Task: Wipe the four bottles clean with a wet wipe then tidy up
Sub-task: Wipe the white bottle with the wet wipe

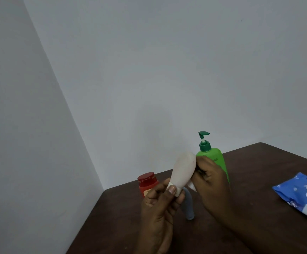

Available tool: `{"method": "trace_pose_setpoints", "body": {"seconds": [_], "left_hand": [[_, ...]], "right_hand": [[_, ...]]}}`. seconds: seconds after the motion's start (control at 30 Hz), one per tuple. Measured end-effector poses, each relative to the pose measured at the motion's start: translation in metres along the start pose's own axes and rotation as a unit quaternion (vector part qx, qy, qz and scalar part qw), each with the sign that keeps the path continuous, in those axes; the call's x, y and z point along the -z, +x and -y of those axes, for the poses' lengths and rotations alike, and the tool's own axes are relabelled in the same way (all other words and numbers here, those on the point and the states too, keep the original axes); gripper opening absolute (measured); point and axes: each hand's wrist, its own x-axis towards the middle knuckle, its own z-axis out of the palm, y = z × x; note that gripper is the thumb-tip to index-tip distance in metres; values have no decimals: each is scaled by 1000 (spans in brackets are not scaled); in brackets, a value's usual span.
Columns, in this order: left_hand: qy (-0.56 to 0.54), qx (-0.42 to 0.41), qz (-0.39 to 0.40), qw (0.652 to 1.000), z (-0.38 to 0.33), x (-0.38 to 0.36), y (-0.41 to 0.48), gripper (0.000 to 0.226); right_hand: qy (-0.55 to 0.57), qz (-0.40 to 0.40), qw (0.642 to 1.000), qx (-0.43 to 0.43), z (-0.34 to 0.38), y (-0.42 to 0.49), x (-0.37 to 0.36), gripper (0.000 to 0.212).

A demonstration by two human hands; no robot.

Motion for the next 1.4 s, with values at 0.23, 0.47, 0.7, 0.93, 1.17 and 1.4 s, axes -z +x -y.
{"method": "trace_pose_setpoints", "body": {"seconds": [0.23,0.47,0.7,0.93,1.17,1.4], "left_hand": [[-94,33,-38,994,-13,4,-2,42],[-49,82,3,995,-9,0,-11,49],[52,88,13,995,-12,4,-8,48],[58,131,25,989,-13,6,-9,56],[50,105,42,992,-8,4,-6,38],[-41,102,11,994,-4,13,1,40]], "right_hand": [[103,-64,986,-109,-8,4,1,25],[-9,-31,998,49,6,1,4,22],[-46,-27,998,42,1,0,1,24],[-65,-26,996,50,0,3,5,24],[-132,36,984,113,-4,-1,3,32],[-112,225,946,206,3,-13,-1,25]]}}
